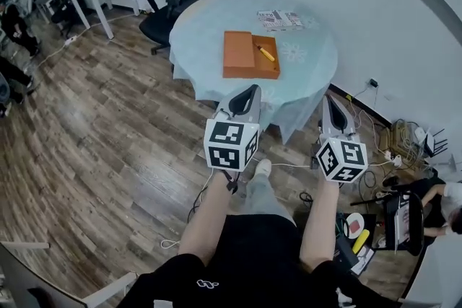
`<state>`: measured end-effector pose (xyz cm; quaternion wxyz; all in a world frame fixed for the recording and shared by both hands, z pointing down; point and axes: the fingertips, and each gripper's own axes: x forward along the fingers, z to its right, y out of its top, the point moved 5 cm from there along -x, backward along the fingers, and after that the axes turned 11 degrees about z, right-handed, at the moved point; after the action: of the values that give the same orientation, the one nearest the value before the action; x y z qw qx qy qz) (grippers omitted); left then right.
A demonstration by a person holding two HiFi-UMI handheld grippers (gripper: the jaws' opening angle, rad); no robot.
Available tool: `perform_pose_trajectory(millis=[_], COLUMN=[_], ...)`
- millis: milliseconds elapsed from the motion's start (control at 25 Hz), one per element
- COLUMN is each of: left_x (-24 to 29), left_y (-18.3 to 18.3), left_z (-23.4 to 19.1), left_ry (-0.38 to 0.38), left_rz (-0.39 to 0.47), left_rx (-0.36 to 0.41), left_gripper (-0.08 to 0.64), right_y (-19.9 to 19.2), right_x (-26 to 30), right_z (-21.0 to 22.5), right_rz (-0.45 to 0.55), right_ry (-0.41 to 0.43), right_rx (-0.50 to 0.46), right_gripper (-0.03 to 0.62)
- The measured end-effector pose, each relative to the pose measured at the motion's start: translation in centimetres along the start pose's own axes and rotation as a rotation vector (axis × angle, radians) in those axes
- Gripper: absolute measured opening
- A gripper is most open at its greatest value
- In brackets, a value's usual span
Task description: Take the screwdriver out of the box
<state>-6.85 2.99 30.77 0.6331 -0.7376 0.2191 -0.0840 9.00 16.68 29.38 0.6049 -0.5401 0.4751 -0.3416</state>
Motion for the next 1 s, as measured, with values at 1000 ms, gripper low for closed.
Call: perform_pose_trajectory(millis=[1000], left_x=[32.5], left_y=[-18.1], left_z=[-12.3], left_ry=[0.249], left_rz=[-0.370], left_rx=[-0.115], left_gripper=[0.003], right_y=[-23.1], right_x=[32.2], right_z=[16.1], right_rz=[-0.392], right_ry=[0.207], right_rx=[0.304], right_gripper=[0.008])
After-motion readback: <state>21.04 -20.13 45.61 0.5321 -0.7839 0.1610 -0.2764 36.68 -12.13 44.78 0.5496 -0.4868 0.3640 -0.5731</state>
